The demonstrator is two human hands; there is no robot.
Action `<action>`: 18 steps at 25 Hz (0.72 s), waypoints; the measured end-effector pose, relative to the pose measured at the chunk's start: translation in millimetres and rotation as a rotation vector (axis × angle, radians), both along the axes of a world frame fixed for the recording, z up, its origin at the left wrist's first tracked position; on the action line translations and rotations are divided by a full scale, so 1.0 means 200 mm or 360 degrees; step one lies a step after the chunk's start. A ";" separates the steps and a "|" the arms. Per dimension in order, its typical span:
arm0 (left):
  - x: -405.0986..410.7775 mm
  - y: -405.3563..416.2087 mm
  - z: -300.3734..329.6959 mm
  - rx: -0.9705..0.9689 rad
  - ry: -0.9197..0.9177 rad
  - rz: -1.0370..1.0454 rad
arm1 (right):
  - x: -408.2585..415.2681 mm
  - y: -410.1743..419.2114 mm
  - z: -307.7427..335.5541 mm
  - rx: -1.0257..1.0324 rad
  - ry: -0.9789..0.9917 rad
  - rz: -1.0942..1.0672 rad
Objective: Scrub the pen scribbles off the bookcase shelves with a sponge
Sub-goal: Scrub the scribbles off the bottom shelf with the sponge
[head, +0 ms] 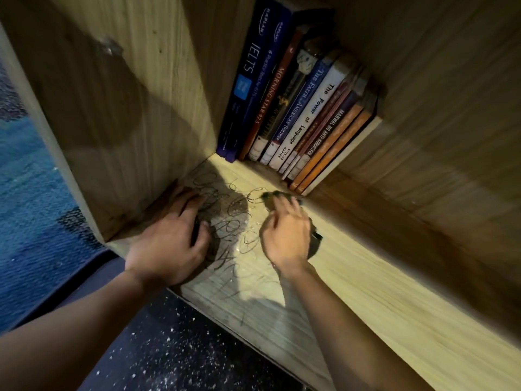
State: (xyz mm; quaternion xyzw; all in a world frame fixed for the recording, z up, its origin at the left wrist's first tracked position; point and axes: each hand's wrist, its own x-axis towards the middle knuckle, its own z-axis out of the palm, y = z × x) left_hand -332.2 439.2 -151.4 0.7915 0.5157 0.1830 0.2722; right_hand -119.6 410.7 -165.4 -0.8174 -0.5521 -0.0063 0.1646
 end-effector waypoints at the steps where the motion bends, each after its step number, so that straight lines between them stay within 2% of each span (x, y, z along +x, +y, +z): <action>1: 0.00 0.00 0.00 0.0001 0.0004 0.0004 | 0.00 0.01 0.01 -0.0080 0.0021 0.0230; 2: 0.00 0.00 0.00 -0.0004 0.0013 0.0005 | 0.03 0.06 0.03 -0.0157 0.0049 0.0361; 3: 0.00 0.00 0.01 -0.0022 0.0030 -0.0001 | 0.07 0.11 0.03 -0.0207 0.0048 0.0351; 6: 0.00 0.00 0.00 -0.0094 0.0065 0.0011 | 0.04 0.22 0.05 -0.0201 0.0008 0.0106; 10: 0.00 -0.01 0.02 -0.0115 0.0082 0.0012 | -0.01 0.12 0.06 -0.0164 0.0221 0.0665; 11: 0.00 -0.01 0.02 -0.0113 0.0078 0.0011 | 0.06 0.07 0.06 -0.0146 0.0215 0.0649; 12: 0.00 -0.01 0.03 -0.0101 0.0074 0.0014 | 0.15 0.02 0.06 -0.0122 0.0215 0.0496; 15: 0.01 -0.01 0.03 -0.0085 0.0080 0.0017 | 0.30 -0.07 0.03 -0.0060 0.0097 -0.0252; 18: 0.00 -0.01 0.03 -0.0095 0.0069 0.0015 | 0.17 0.05 0.04 -0.0287 -0.0021 -0.0711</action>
